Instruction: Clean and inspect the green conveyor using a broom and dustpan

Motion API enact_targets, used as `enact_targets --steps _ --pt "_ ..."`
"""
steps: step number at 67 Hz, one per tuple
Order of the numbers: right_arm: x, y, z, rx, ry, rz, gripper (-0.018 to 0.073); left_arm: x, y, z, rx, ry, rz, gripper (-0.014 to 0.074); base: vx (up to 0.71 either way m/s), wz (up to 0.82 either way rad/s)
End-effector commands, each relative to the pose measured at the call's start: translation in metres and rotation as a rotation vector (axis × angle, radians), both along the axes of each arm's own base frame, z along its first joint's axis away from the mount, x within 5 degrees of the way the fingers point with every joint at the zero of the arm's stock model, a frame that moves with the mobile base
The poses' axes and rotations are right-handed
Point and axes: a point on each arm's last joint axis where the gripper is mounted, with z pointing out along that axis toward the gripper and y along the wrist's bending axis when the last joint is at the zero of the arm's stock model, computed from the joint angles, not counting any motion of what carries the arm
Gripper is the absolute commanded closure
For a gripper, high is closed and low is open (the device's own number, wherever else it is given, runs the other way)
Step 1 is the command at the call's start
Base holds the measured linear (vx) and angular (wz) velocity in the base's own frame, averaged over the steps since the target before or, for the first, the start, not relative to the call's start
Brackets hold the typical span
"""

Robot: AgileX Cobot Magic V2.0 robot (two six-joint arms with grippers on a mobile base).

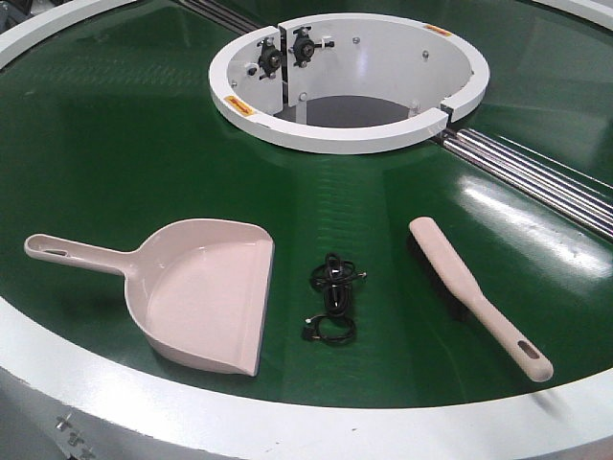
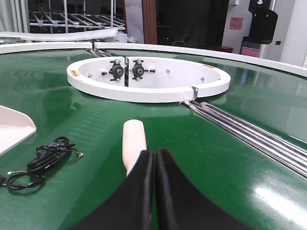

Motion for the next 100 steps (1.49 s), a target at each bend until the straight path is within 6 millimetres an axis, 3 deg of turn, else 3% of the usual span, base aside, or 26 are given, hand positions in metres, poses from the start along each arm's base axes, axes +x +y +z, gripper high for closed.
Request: enact_targets --steps 1,100 --pt "-0.0006 0.0001 0.0065 0.005 -0.086 -0.001 0.0568 -0.0008 -0.0004 0.0040 -0.027 -0.071 -0.008 0.0603 0.00 0.00" --pt "-0.0006 0.0001 0.0065 0.005 -0.086 -0.001 0.0568 -0.0008 -0.0004 0.0040 -0.027 -0.071 -0.008 0.0603 0.00 0.00"
